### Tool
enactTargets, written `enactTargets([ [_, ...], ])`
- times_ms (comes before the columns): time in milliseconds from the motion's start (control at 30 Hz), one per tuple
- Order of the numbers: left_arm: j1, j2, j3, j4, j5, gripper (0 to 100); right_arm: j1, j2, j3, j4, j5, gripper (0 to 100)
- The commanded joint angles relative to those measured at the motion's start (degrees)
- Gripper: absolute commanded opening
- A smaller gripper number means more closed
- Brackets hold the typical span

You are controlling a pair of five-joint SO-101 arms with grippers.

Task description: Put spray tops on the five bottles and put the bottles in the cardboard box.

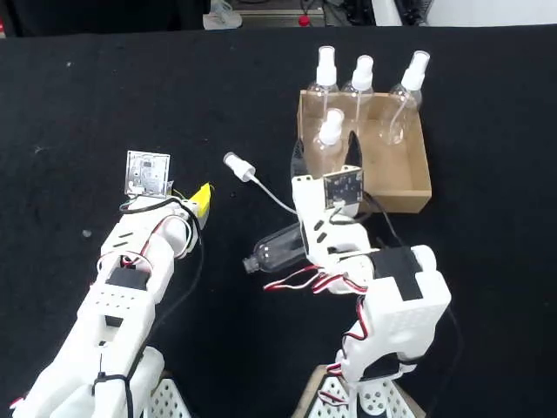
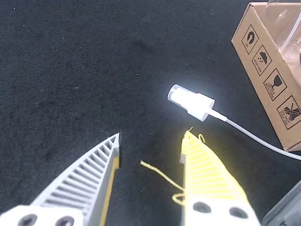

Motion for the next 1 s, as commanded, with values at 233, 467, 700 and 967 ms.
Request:
enactTargets([
  [233,-0.5,-0.6,-0.6,-1.2,0.0,21,-0.8,-2.9,2.0,-2.2,0.2,30.8],
  [467,-0.5,-0.6,-0.6,-1.2,0.0,21,-0.4,-11.1,8.8,-2.0,0.2,30.7],
  [700,-0.5,-0.6,-0.6,-1.2,0.0,21,-0.4,-18.9,15.0,-2.0,0.1,30.7],
  [967,-0.5,-0.6,-0.6,-1.2,0.0,21,-0.8,-27.8,21.8,-2.0,0.1,30.7],
])
